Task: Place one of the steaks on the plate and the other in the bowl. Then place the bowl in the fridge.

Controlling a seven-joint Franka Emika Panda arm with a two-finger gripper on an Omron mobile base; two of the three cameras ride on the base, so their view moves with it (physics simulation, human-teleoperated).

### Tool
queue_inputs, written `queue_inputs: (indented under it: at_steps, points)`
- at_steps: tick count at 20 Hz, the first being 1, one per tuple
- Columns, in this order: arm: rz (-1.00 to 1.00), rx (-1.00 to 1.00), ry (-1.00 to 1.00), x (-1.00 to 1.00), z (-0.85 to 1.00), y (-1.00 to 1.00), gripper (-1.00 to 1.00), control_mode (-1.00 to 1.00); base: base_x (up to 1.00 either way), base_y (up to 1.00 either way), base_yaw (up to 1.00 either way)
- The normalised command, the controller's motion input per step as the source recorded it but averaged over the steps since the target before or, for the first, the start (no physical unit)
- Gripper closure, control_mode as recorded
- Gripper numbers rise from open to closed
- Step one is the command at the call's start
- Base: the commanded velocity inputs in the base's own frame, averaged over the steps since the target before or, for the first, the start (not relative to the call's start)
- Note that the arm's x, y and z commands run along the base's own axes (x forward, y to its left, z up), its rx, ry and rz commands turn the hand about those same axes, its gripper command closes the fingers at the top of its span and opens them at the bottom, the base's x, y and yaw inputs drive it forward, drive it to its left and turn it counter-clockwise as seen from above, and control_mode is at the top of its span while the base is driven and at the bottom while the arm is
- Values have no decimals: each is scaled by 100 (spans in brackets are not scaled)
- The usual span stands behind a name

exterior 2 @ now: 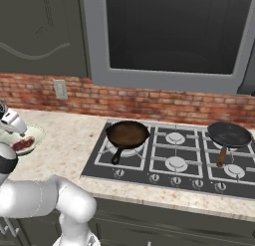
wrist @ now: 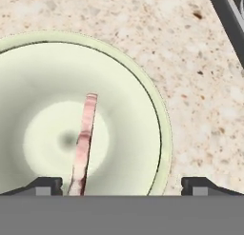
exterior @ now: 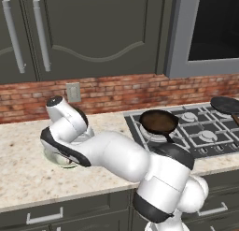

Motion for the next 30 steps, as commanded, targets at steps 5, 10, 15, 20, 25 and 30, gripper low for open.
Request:
queue_inputs:
  at_steps: [5, 10, 15, 20, 25, 30]
  points:
    - [0, 0, -1, -47, 0, -86, -100, -100, 0, 0, 0]
    - [0, 0, 0, -40, 0, -100, -100, -100, 0, 0, 0]
    - [1, 0, -1, -36, 7, -94, -100, -100, 0, 0, 0]
    - [8, 0, -2, -24, 24, -87, -100, -100, 0, 0, 0]
    - [20, 1, 0, 0, 38, -61, -100, -100, 0, 0, 0]
    - [14, 3, 0, -12, 11, -34, -100, -100, 0, 0, 0]
